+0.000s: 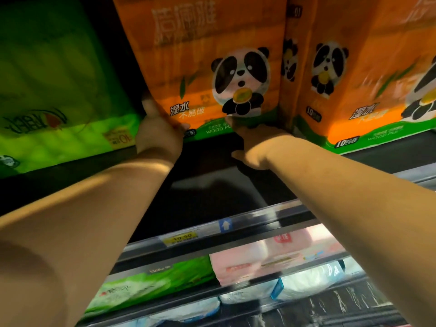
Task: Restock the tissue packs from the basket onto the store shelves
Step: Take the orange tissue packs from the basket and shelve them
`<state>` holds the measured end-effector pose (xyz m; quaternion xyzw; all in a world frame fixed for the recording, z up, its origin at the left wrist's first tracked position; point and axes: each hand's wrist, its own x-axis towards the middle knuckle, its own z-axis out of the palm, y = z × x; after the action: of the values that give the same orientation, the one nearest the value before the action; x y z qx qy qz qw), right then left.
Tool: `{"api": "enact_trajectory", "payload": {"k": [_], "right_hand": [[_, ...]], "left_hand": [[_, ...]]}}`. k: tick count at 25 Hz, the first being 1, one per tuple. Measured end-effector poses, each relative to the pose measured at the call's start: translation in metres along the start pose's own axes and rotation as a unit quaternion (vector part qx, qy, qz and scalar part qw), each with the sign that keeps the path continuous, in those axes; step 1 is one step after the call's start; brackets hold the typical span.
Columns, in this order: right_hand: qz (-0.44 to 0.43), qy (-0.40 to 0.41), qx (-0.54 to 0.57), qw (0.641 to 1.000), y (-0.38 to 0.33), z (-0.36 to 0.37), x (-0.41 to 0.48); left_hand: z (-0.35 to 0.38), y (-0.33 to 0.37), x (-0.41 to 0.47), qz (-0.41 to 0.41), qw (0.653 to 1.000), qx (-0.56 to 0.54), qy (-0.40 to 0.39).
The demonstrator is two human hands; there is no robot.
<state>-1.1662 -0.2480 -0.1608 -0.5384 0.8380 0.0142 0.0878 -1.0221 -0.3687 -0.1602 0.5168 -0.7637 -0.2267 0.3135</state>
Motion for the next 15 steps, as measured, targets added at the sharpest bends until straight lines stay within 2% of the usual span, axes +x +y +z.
{"api": "enact_trajectory", "payload": {"k": [7, 10, 12, 15], "right_hand": [[0.023, 0.022, -0.025, 0.999, 0.007, 0.011, 0.019], [0.016, 0.117, -0.058, 0.991, 0.009, 0.008, 0.021], [0.003, 0.144, -0.051, 0.988, 0.007, 0.003, 0.02], [0.008, 0.103, -0.052, 0.993, 0.006, 0.006, 0.024]], "left_hand": [[0.006, -0.007, 0.015, 0.042, 0.999, -0.012, 0.019], [0.01, -0.009, 0.024, 0.046, 0.998, -0.019, 0.032], [0.014, -0.011, 0.027, 0.042, 0.998, -0.008, 0.041], [0.018, -0.012, 0.033, 0.045, 0.998, -0.01, 0.042]]}}
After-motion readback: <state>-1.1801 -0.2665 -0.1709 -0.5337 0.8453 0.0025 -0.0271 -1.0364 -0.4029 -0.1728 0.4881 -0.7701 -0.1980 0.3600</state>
